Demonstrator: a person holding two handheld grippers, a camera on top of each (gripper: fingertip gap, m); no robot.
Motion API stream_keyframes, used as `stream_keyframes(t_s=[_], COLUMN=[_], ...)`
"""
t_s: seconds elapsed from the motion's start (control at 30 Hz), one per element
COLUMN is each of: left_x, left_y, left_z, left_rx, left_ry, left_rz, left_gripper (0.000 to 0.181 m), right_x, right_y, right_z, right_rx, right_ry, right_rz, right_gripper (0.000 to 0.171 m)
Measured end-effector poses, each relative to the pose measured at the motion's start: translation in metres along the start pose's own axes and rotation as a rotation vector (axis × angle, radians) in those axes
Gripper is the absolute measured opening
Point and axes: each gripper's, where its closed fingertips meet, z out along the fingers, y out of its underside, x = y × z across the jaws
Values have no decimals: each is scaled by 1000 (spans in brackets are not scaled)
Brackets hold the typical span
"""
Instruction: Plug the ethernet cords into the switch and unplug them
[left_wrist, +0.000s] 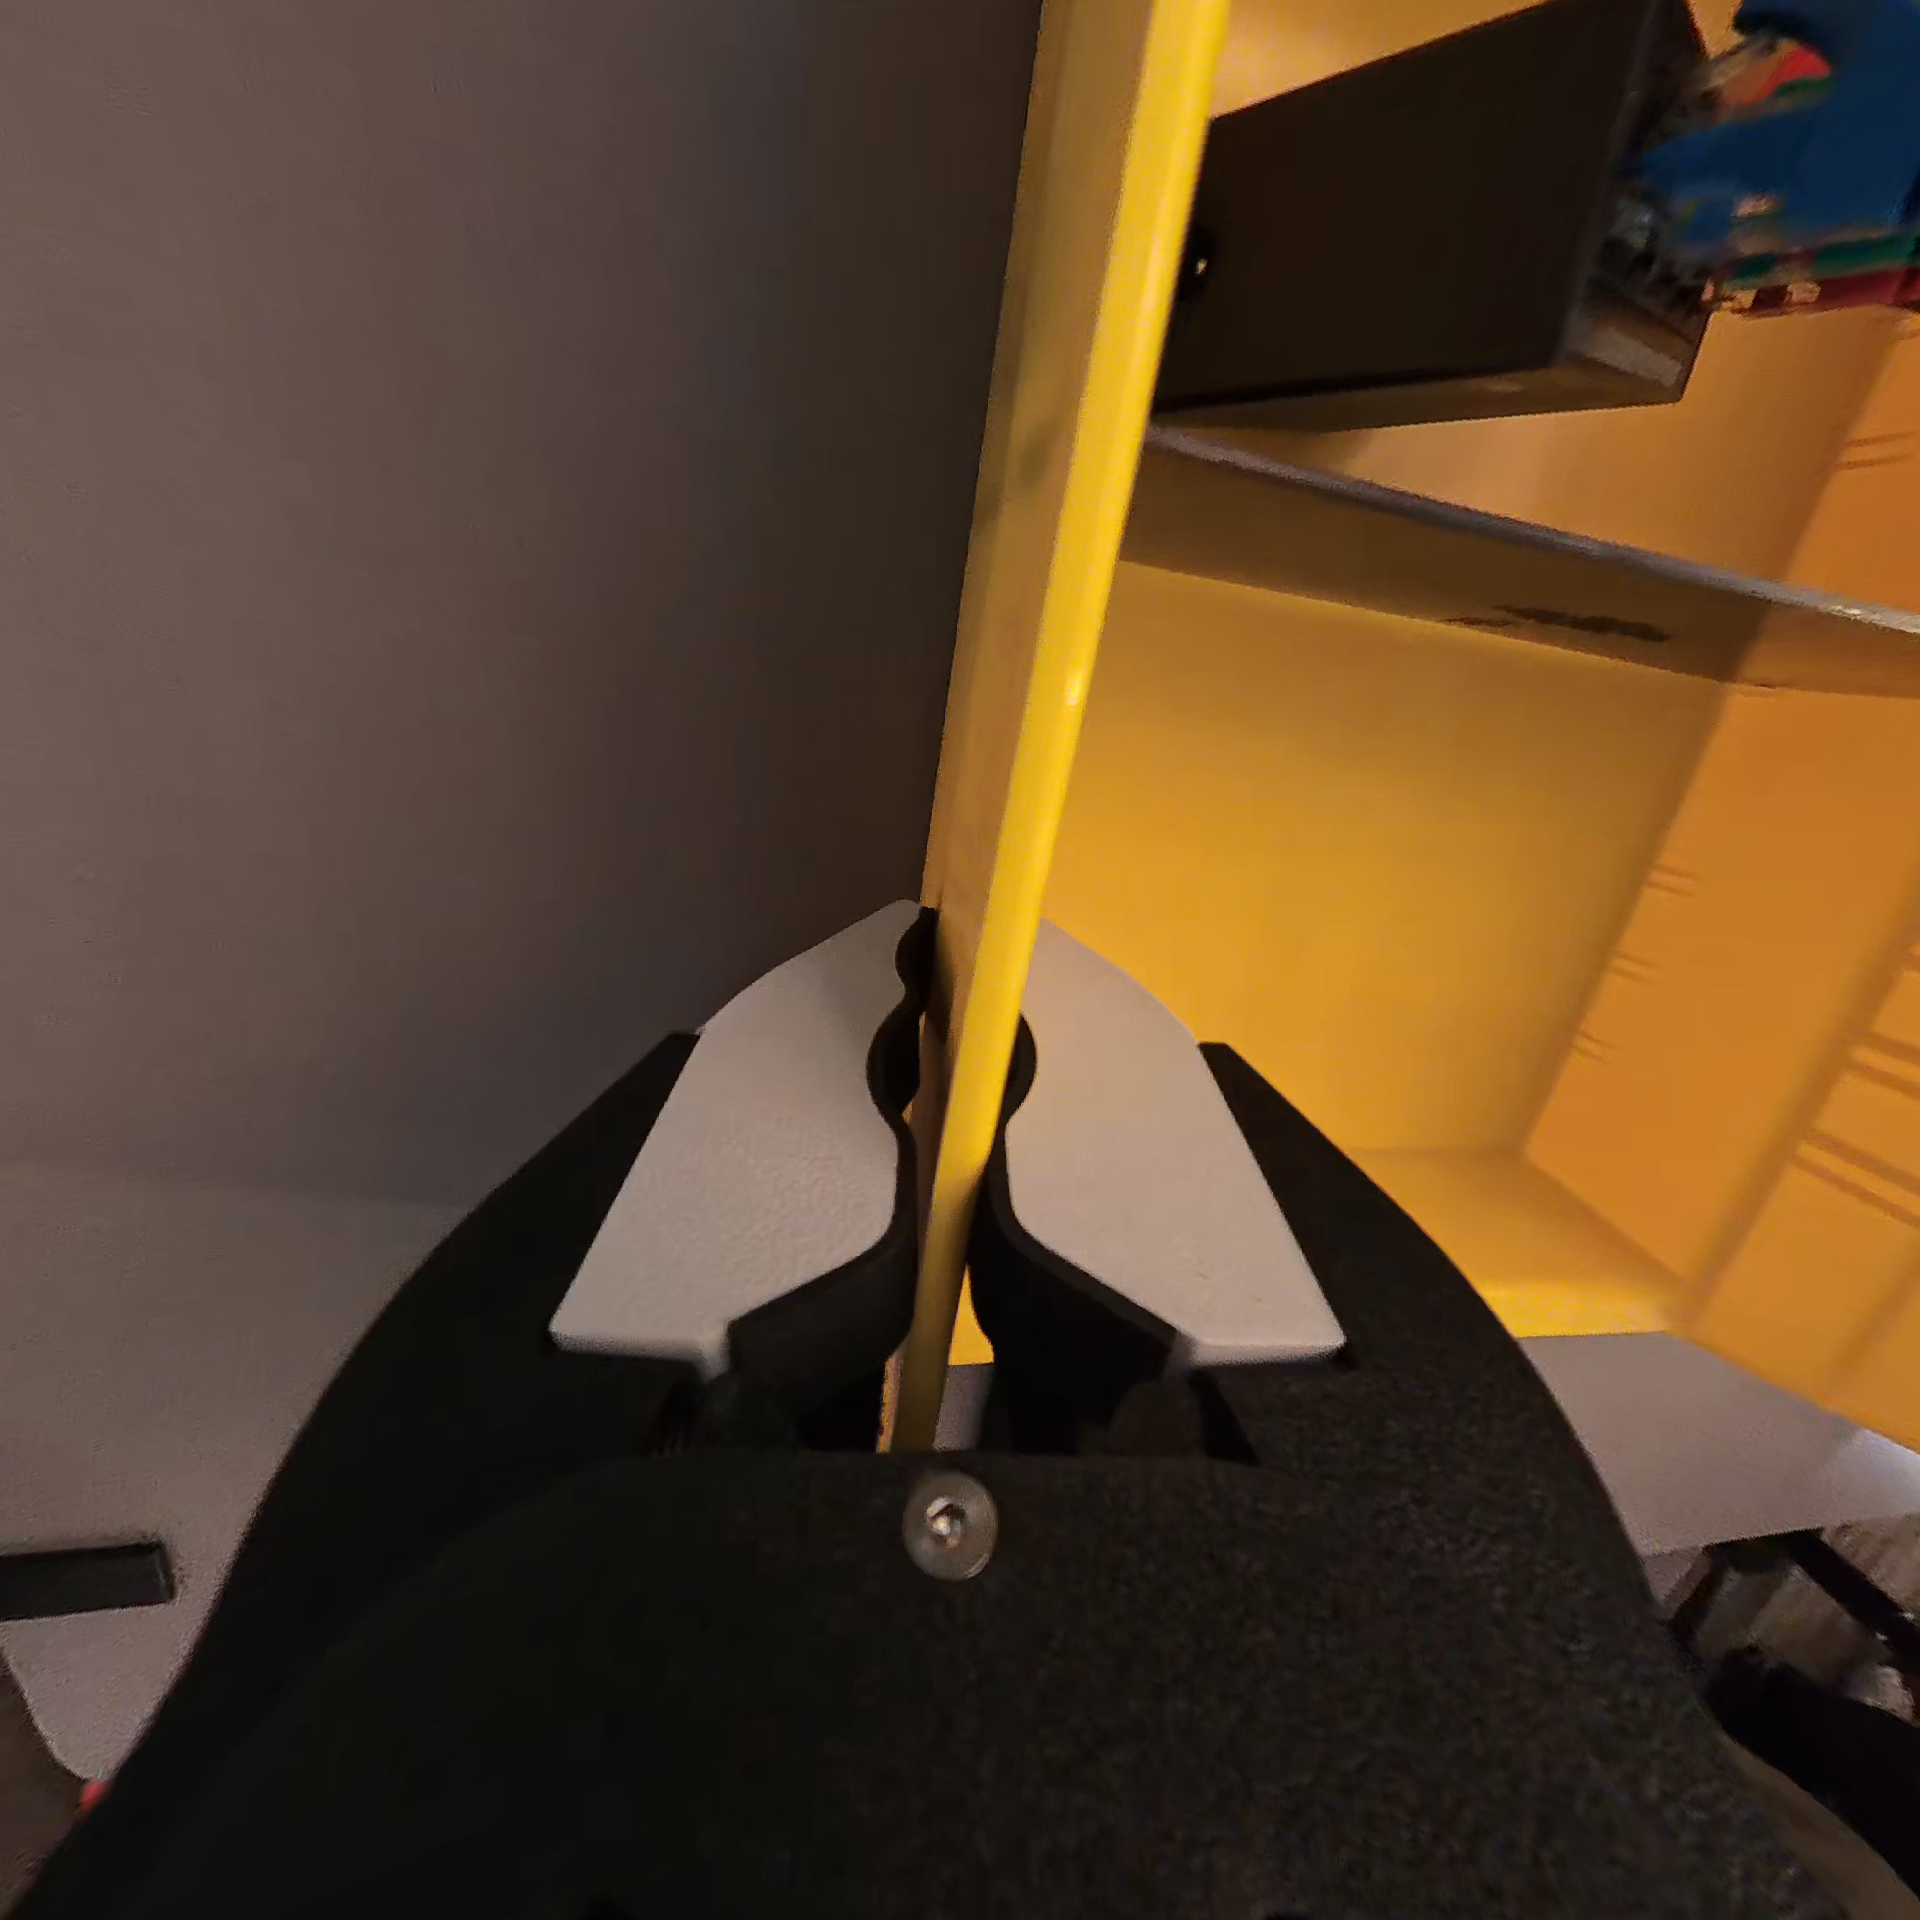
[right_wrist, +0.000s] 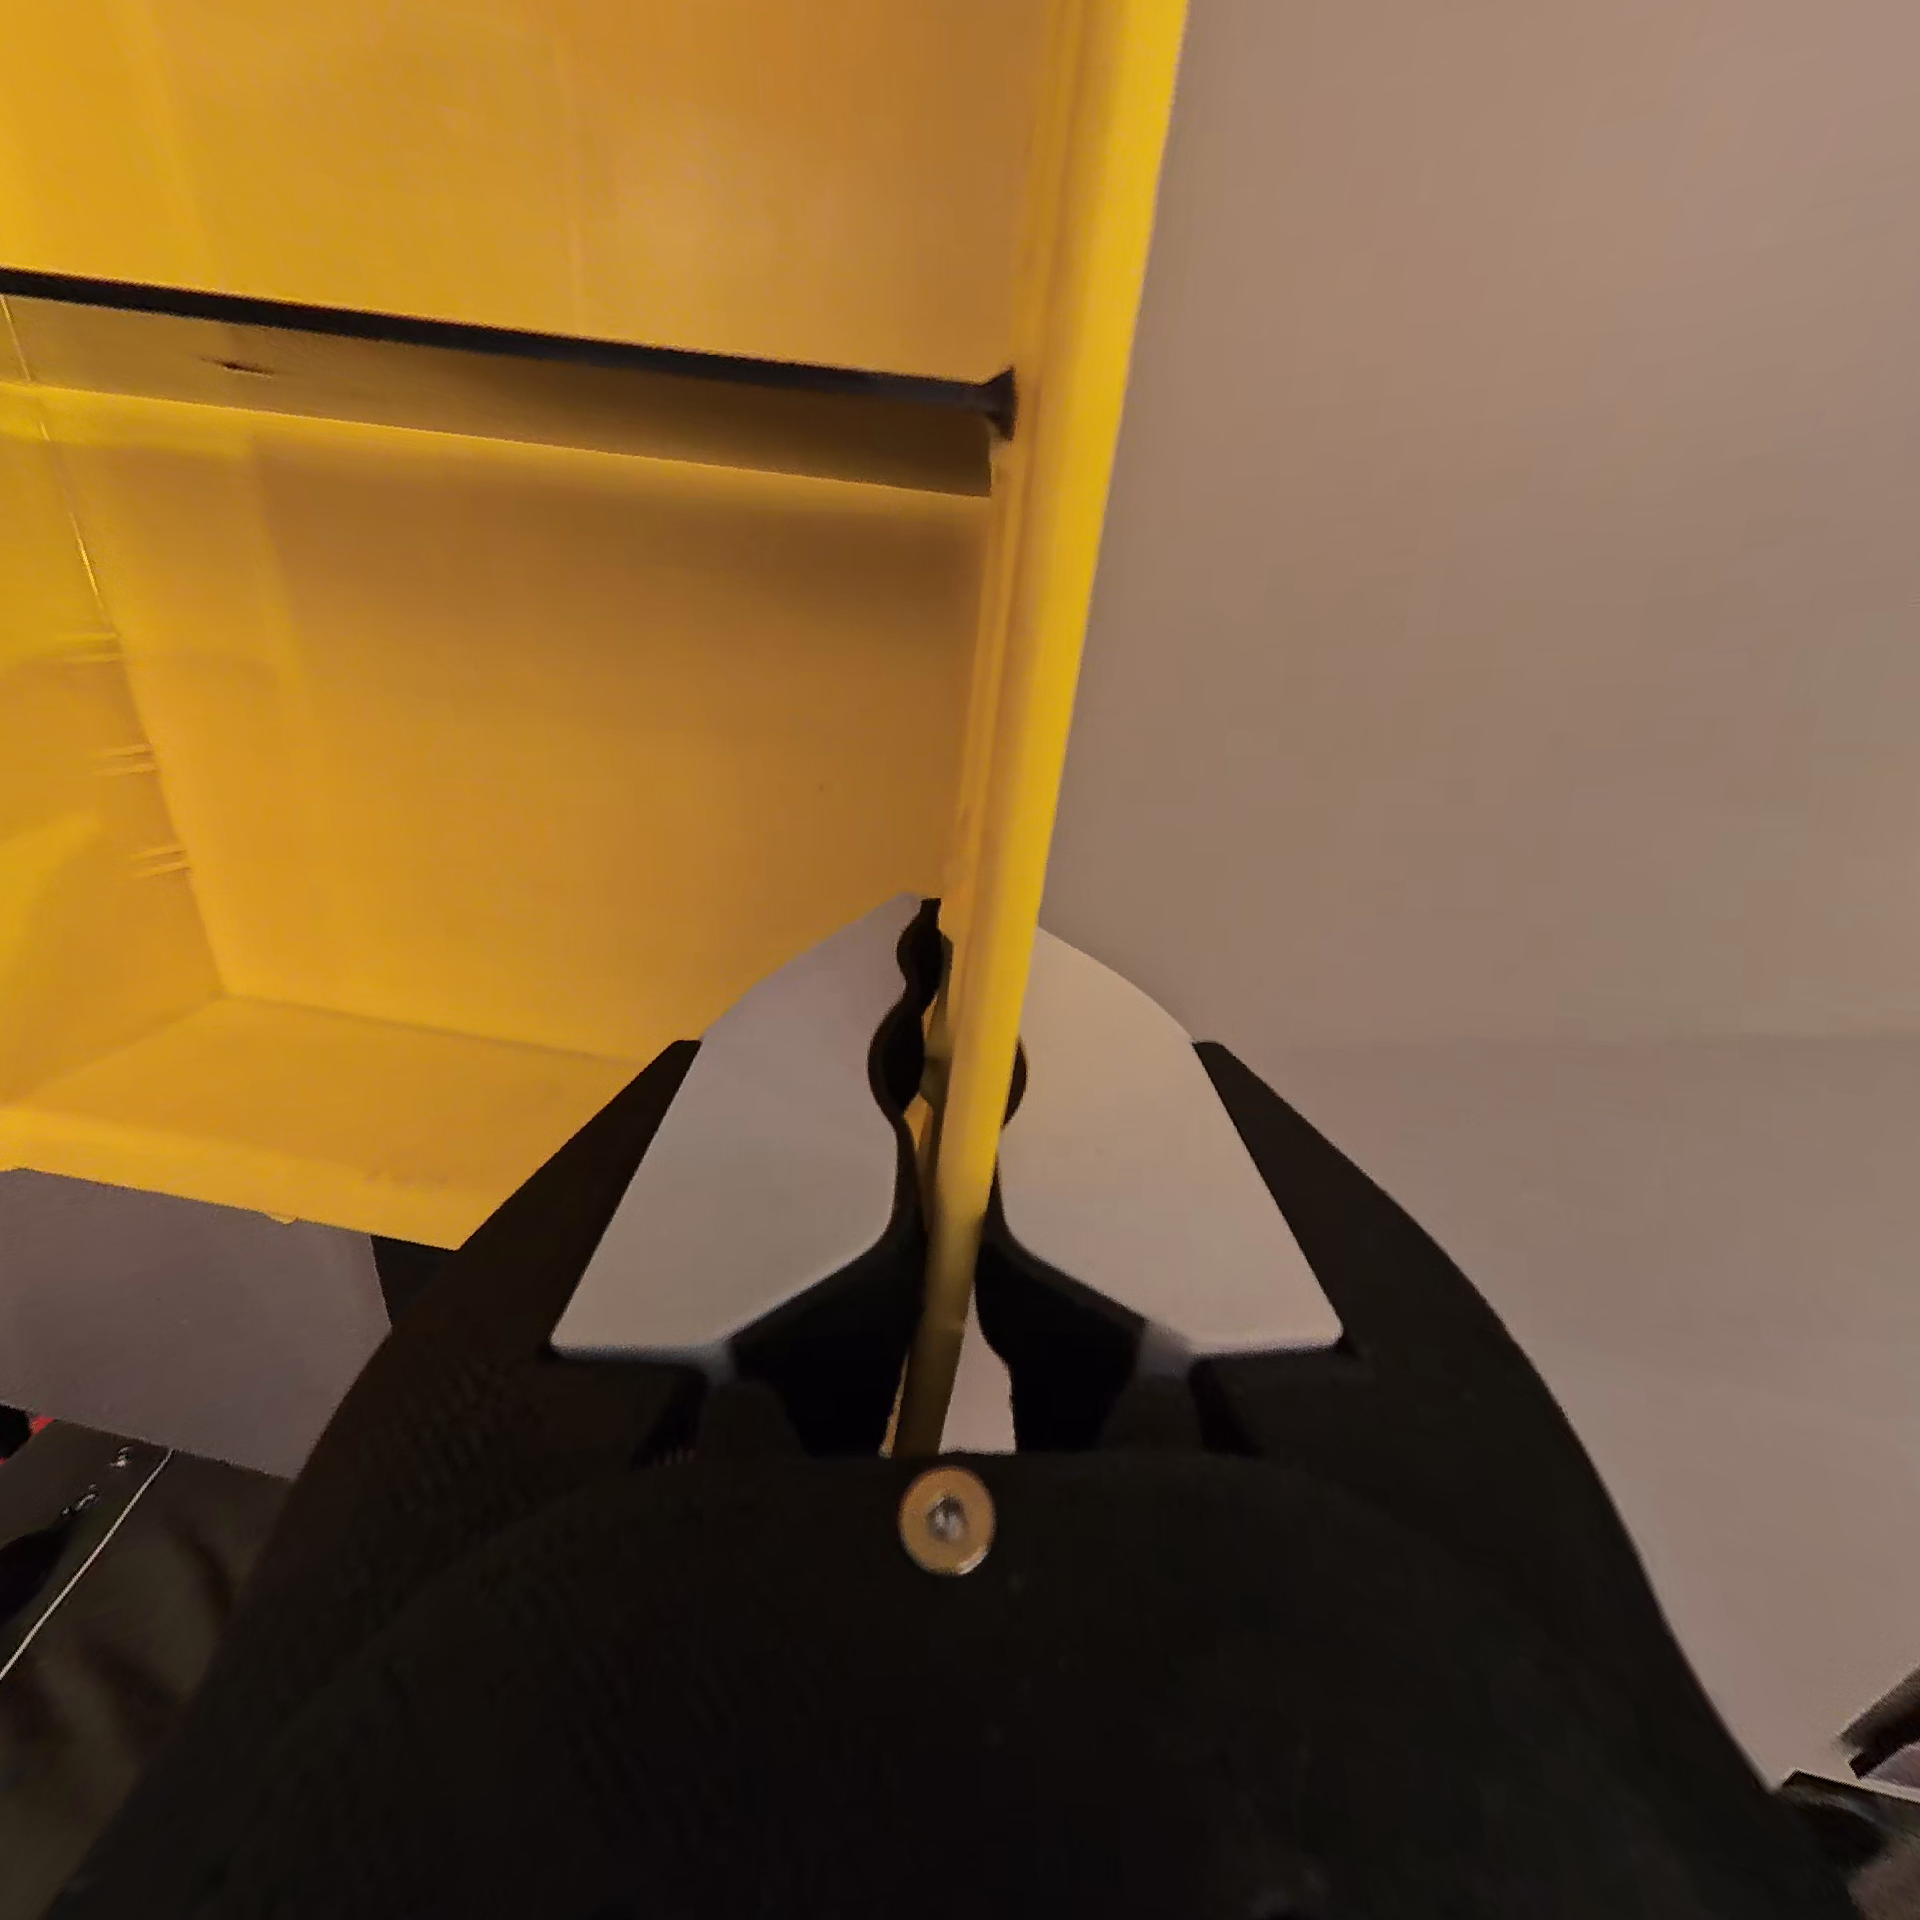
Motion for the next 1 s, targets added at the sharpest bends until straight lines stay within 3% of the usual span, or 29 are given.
stream_keyframes(t_s=[0.23,0.83,1.0], left_x=[-18,-19,-15], left_y=[0,-6,-11], left_z=[-4,-2,-6], left_rx=[19,29,103], left_ry=[23,-18,43], left_rz=[-93,-52,-20], left_gripper=[4,5,11], right_x=[-1,10,10], right_y=[3,8,10], right_z=[-1,-3,-4], right_rx=[10,-2,0], right_ry=[22,17,32], right_rz=[11,-13,-12], right_gripper=[5,5,8])
